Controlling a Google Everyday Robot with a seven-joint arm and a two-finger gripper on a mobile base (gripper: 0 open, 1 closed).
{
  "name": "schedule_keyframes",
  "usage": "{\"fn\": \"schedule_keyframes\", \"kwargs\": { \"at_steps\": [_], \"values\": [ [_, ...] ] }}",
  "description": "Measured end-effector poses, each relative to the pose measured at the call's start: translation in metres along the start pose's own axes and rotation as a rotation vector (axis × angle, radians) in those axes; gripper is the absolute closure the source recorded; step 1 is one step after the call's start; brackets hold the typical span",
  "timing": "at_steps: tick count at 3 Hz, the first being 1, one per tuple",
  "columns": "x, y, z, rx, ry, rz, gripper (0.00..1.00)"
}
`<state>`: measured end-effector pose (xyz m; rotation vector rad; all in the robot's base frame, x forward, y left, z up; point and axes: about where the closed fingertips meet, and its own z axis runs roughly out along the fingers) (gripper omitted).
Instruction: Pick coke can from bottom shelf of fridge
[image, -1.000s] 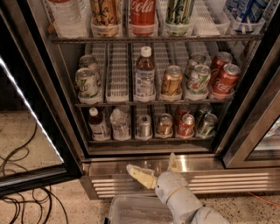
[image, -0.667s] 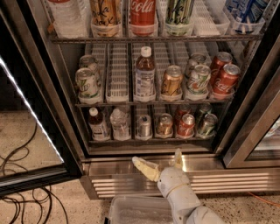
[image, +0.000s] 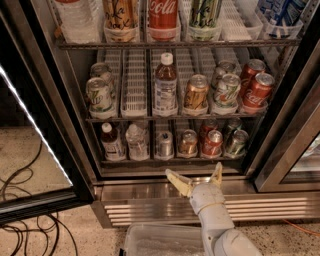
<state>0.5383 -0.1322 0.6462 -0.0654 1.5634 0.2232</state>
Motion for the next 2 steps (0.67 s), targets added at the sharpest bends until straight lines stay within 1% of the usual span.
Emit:
{"fn": "schedule_keyframes", "kwargs": {
  "at_steps": [1,2],
  "values": [
    [-0.0110,0.0045,0.0009,0.015,0.039,-0.059,0.00],
    [-0.0118,0.0041,0.0014,0.014,0.058,-0.047,0.00]
  ]
}}
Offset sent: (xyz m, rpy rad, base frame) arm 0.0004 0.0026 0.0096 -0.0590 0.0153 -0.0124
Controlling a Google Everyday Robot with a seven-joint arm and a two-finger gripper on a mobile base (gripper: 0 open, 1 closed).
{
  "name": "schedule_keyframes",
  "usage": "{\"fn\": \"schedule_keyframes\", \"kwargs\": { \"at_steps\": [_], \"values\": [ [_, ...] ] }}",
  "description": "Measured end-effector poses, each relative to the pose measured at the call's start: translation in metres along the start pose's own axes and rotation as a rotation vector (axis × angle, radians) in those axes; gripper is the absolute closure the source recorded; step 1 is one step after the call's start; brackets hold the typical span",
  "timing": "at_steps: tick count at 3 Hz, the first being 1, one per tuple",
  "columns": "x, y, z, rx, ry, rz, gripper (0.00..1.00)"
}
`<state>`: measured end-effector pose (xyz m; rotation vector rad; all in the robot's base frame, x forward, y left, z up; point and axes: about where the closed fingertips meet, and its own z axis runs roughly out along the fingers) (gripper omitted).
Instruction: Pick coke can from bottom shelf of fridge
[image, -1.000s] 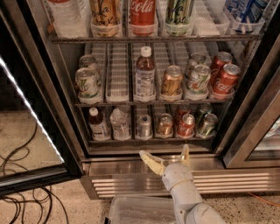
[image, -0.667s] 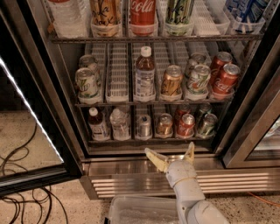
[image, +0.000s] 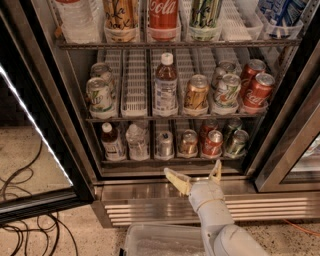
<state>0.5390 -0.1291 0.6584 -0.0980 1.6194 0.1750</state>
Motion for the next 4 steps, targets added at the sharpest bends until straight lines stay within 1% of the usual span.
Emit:
{"fn": "schedule_keyframes", "kwargs": {
  "at_steps": [1,2,3,4],
  "values": [
    [0.001,-0.003,0.003,0.014,-0.009,-0.005,0.00],
    [0.004,-0.018,0.012,0.060,-0.028,-0.026,0.00],
    [0.000,-0.042,0.024,0.120,-0.042,-0.092,0.00],
    [-0.002,-0.067,0.032,0.169,-0.039,-0.140,0.00]
  ]
}}
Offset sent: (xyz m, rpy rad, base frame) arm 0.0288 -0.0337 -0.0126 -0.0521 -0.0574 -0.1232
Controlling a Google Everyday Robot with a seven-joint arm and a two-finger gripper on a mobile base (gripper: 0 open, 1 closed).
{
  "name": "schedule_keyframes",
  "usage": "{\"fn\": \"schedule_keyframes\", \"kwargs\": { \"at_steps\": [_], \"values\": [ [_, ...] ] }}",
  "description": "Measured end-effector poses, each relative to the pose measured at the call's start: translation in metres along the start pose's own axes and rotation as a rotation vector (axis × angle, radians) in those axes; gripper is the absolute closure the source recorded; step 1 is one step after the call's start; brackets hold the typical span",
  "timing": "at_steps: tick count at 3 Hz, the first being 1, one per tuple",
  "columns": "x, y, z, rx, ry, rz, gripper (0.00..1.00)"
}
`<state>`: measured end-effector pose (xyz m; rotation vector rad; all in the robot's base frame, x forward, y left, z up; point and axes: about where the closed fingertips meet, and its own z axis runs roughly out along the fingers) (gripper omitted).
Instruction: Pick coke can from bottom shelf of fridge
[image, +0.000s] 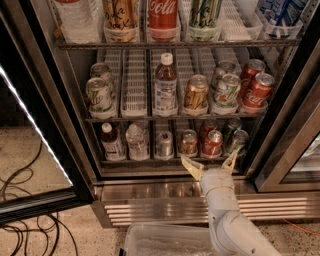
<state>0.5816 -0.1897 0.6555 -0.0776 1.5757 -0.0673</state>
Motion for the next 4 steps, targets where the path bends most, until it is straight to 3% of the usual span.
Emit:
{"fn": "schedule_keyframes", "kwargs": {
  "at_steps": [1,3,4],
  "values": [
    [0.005,-0.010,0.007,0.015,0.011,-0.015,0.19],
    [0.011,-0.010,0.010,0.014,0.021,-0.017,0.28],
    [0.034,-0.007,0.018,0.006,0.058,-0.022,0.37]
  ]
}}
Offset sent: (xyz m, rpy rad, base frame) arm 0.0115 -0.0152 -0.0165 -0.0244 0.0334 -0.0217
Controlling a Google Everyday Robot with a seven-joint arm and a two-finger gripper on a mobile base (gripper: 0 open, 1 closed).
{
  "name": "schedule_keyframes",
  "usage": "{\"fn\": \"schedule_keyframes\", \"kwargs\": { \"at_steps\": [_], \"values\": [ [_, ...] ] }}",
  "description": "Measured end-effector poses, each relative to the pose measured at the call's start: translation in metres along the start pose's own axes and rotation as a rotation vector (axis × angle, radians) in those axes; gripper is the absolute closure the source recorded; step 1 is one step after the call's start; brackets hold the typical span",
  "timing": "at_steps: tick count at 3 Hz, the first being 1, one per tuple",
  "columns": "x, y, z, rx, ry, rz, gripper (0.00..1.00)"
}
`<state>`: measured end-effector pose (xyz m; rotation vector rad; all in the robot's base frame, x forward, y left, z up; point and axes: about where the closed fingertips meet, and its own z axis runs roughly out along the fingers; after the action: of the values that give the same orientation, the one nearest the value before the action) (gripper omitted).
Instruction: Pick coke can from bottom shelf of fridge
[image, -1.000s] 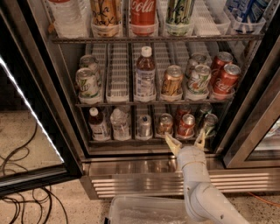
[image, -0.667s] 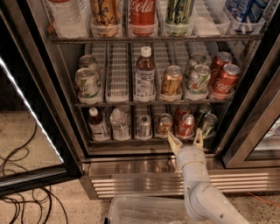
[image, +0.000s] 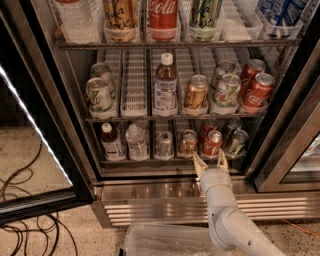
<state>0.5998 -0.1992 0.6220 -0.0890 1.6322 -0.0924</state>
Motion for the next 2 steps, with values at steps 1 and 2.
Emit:
{"fn": "schedule_keyframes", "kwargs": {
  "at_steps": [1,2],
  "values": [
    [0.004,-0.001,0.007,0.004,-0.011,-0.008,0.37],
    [0.000,-0.011,0.018,0.019,-0.043,-0.009,0.37]
  ]
}}
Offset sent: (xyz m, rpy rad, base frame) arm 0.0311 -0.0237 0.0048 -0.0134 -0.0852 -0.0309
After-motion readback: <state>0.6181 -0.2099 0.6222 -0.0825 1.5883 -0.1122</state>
